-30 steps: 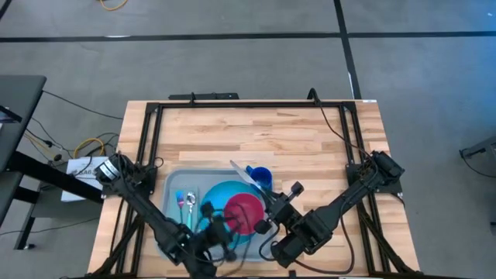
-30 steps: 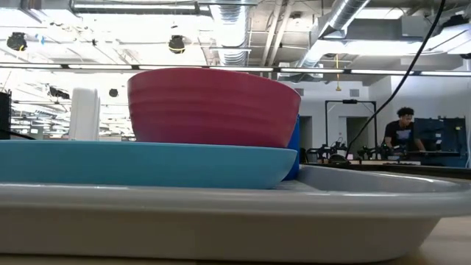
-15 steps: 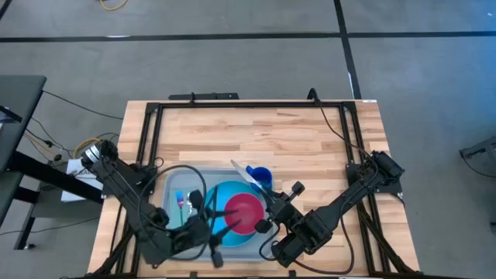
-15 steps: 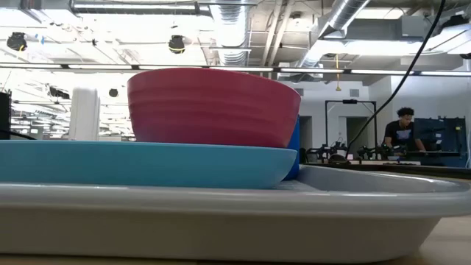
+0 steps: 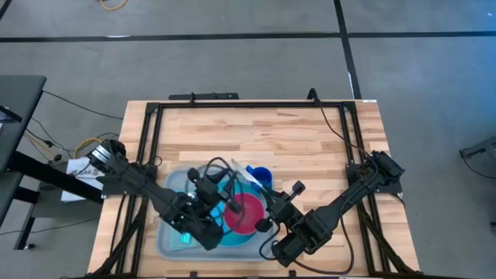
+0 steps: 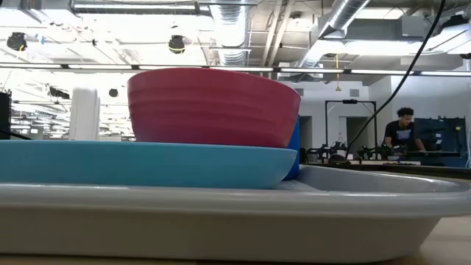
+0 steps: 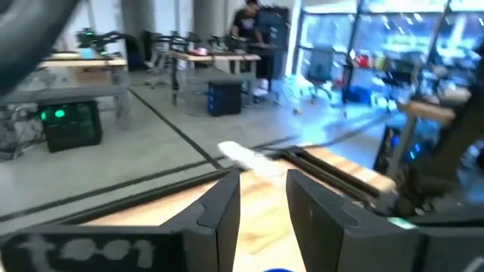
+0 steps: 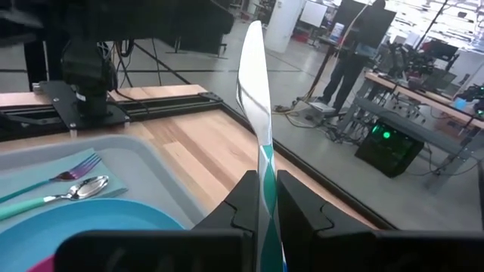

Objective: Set up tray
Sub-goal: Put the white patterned knife beside the blue fork on the blue napkin on the gray serving tray

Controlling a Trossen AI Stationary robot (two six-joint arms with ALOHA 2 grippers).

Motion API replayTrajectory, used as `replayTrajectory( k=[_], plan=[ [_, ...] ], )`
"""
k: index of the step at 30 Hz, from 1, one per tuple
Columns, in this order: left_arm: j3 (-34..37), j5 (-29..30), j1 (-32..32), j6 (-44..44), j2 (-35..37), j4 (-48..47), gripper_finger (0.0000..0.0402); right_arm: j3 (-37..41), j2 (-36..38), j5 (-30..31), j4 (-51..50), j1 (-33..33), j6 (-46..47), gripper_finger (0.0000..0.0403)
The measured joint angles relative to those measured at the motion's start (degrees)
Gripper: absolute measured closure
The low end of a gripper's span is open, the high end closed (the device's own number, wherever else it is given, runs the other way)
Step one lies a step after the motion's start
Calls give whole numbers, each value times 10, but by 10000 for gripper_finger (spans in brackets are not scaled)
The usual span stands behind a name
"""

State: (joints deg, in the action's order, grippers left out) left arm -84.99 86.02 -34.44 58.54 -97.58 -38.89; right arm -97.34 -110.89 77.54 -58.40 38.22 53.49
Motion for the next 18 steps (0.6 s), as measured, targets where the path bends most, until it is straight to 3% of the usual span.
replayTrajectory(
  k=[5,8,11,18],
  plan=[
    [0,40,-21,323,0,-260,304,0,0,0,-13,-1,0,384],
    [0,40,-42,448,0,-368,304,0,0,0,-12,-1,0,382],
    [0,40,-53,490,-4,-397,304,0,0,0,-11,-1,0,382],
    [0,40,-36,460,-18,-356,304,0,0,0,4,-4,0,381]
  ],
)
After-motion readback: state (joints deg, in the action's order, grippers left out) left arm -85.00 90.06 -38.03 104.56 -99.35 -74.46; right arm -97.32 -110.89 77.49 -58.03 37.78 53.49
